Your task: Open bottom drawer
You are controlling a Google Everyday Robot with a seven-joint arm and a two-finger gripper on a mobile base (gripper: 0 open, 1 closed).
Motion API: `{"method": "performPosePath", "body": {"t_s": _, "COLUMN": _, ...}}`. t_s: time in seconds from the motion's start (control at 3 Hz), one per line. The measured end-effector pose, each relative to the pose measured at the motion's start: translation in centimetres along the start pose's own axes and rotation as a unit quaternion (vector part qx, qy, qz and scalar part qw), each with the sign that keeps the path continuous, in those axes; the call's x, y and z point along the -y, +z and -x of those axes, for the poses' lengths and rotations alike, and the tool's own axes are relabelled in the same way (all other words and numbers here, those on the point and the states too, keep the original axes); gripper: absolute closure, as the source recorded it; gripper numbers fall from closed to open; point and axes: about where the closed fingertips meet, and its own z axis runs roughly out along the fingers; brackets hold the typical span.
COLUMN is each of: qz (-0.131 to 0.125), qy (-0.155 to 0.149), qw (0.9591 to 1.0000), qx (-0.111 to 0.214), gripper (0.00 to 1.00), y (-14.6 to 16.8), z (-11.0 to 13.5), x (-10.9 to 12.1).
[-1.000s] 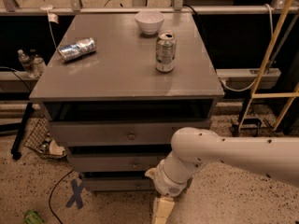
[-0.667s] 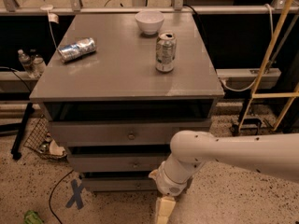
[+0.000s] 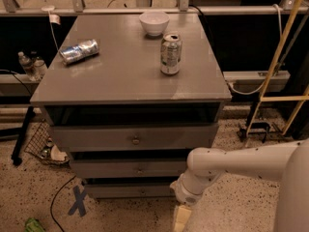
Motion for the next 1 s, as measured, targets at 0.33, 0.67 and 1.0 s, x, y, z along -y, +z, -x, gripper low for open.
{"method": "performPosePath", "body": {"t_s": 0.33, "qz": -0.039, "qy": 0.031, "qw": 0.9987, "qx": 0.009, "gripper": 0.0, "y": 3.3, "z": -4.5, "x": 2.3}}
{"method": "performPosePath", "body": {"t_s": 0.67, "qz": -0.045, "qy": 0.05, "qw": 0.9976, "qx": 0.014, "gripper": 0.0, "y": 5.7, "z": -6.3, "x": 4.2}}
{"method": "performPosePath", "body": {"t_s": 1.0, "qz": -0.042, "qy": 0.052, "qw": 0.9976, "qx": 0.015, "gripper": 0.0, "y": 6.2, "z": -6.4, "x": 4.2}}
